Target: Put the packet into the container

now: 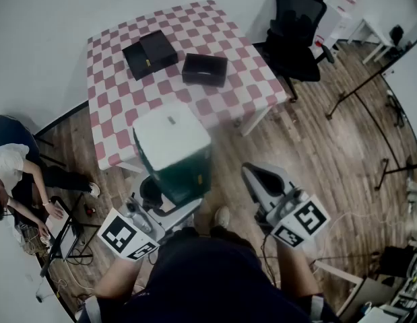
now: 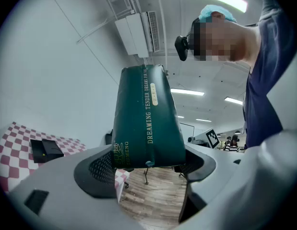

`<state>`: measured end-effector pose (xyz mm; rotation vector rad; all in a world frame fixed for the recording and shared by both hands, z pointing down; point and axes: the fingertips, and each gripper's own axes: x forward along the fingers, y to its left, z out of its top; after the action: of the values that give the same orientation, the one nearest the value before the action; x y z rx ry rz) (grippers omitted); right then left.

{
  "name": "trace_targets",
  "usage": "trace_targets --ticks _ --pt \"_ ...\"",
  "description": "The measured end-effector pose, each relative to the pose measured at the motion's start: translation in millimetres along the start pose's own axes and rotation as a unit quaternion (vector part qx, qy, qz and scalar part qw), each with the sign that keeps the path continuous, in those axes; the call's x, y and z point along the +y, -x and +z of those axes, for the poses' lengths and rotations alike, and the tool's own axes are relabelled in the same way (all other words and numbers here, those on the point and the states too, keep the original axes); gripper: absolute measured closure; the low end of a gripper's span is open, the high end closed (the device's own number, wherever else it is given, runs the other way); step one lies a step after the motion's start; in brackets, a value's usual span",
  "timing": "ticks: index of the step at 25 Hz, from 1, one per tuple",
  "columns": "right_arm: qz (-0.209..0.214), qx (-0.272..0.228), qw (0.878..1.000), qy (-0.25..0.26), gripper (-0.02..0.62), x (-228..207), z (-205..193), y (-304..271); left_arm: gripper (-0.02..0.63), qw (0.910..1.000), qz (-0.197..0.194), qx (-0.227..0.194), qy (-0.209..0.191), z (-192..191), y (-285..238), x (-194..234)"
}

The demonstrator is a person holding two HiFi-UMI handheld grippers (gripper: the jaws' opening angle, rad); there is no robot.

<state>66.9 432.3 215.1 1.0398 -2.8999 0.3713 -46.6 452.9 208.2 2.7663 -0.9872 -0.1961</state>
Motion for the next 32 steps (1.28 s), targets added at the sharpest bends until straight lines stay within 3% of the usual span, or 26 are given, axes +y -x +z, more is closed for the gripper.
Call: trace_targets --ticks 14,25,32 --pt "-0.002 -0.01 1.0 -0.013 0.578 -31 1 10 0.199 0.9999 0.01 0.009 -0.006 -10 -28 -8" --pt "0.028 -0.017 0.999 -0.013 0.578 -77 4 58 0.199 0.9982 0.053 -0.007 -0.029 -15 -66 -35" --pt "0.032 -0.009 0.999 -0.019 0.578 -100 0 50 0.199 0.9972 0.07 -0.011 -0.023 -15 -80 -15"
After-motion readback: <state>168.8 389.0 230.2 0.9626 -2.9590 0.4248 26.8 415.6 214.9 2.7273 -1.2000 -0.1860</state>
